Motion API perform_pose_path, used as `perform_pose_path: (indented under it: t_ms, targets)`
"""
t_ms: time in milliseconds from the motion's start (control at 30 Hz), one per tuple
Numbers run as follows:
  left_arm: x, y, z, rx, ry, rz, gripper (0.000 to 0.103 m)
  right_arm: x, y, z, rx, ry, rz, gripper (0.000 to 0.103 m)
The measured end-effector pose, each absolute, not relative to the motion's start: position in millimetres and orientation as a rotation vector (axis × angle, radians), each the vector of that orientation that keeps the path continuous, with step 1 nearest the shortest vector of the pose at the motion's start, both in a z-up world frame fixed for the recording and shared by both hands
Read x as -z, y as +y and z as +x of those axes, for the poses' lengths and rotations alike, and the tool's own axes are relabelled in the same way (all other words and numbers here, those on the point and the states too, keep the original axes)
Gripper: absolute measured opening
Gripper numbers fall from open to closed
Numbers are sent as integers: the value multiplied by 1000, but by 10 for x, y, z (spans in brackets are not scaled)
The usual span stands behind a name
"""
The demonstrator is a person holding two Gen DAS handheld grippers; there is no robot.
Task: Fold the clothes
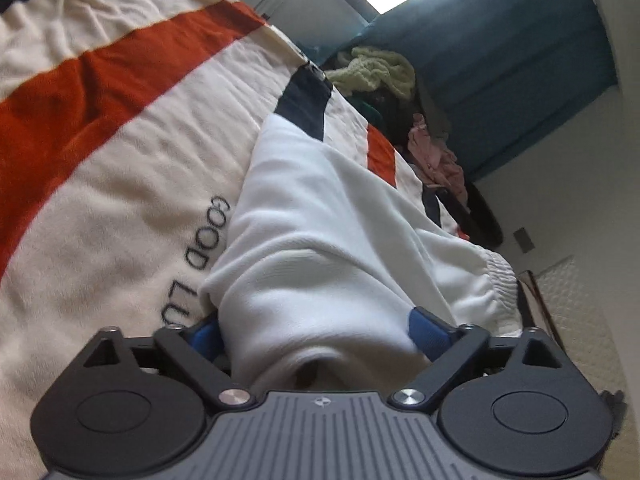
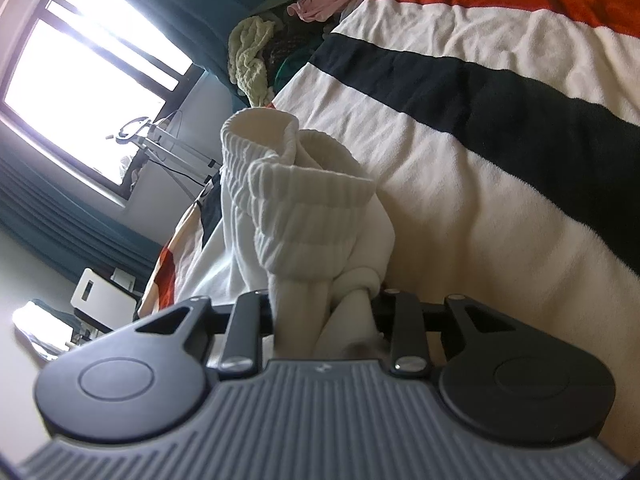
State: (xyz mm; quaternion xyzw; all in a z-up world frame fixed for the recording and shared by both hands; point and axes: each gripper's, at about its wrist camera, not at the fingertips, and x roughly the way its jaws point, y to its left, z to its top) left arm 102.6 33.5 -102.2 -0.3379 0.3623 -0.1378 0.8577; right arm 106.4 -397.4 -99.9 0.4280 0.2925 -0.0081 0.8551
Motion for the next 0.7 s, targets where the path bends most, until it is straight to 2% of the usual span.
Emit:
perform_pose_path:
  t_ms: [33, 67, 100, 133, 233, 367, 500, 700]
  targets:
    - [1032, 346, 1031, 277, 760, -720, 79, 992, -3973, 1068, 18, 617, 902, 32]
    - [1037, 365, 1035, 263, 759, -728, 65, 984, -3977, 1073, 16, 616, 903, 32]
    - [1040, 386, 1039, 251, 757, -734, 58, 974, -3981, 1077, 13, 615, 905, 32]
    - [1026, 409, 1051, 253, 750, -744, 47, 948, -3983, 1081, 5, 606, 906, 31]
    - [883, 443, 1076, 280, 681, -756, 29, 846, -3991, 1095, -31, 567, 906, 29]
    - [531, 322, 1169, 302, 565, -749, 21, 597, -4031, 1158, -84, 490, 888, 27]
    - [138, 19, 1486, 352, 491, -709, 19, 315, -4245, 1242, -103, 387, 904, 26]
    - [-298, -838, 2128, 443, 442, -551, 17, -44, -4806, 1489, -56, 196, 942, 26]
